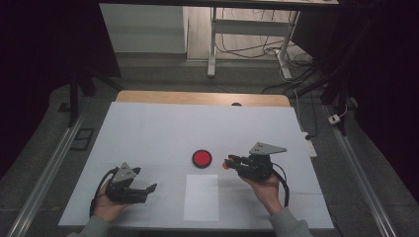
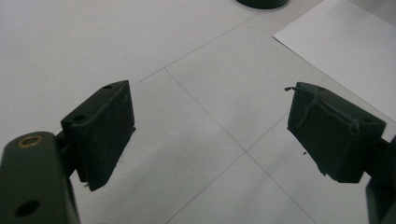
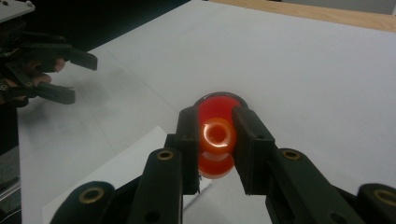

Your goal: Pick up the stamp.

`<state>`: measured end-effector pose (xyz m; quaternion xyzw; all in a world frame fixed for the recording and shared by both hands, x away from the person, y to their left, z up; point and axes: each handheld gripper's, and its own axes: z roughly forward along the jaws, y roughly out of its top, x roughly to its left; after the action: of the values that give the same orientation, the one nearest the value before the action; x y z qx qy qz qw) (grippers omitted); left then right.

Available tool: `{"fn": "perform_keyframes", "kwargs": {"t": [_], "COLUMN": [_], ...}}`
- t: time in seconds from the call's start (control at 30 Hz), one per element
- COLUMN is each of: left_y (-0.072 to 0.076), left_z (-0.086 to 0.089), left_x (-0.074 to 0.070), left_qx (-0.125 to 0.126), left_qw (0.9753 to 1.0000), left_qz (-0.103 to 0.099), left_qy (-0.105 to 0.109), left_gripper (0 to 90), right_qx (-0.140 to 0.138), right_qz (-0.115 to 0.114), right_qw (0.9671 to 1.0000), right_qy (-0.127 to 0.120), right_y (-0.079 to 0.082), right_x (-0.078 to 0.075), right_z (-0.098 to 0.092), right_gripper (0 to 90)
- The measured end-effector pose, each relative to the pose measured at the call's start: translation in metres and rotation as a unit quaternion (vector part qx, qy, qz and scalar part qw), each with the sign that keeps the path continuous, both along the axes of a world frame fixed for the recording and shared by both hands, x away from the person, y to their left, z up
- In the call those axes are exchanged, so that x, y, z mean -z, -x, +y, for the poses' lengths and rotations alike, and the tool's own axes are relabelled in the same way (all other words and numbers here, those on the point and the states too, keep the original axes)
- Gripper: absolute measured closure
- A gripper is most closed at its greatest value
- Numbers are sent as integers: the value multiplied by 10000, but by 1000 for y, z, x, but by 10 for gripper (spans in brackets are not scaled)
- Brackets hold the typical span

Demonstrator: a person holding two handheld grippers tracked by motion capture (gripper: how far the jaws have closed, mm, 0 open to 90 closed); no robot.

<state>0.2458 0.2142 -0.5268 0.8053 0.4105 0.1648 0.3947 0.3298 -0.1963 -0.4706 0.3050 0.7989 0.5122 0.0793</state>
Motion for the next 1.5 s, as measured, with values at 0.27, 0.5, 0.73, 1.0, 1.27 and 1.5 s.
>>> {"fn": "perform_keyframes", "kwargs": {"t": [0.27,0.5,0.73,1.0,1.27,1.5], "left_y": [0,0,-1,-1,0,-1], "left_z": [-1,-2,-3,-5,-9,-10], "left_x": [0,0,1,0,-2,-3], "left_qx": [22,42,64,132,187,184], "left_qw": [10000,10000,10000,9999,9998,9998], "left_qz": [4,13,29,-4,-36,-17], "left_qy": [-7,-1,13,25,21,92], "left_gripper": [149,150,150,150,150,150], "right_qx": [-181,-372,-543,-715,-803,-777], "right_qz": [20,65,79,117,75,39], "right_qw": [9998,9993,9985,9974,9967,9969], "right_qy": [-13,18,-7,5,41,63], "right_y": [5,9,14,19,22,23], "right_x": [3,6,8,11,10,10], "right_z": [13,24,35,44,47,45], "right_gripper": [722,722,722,722,722,722]}}
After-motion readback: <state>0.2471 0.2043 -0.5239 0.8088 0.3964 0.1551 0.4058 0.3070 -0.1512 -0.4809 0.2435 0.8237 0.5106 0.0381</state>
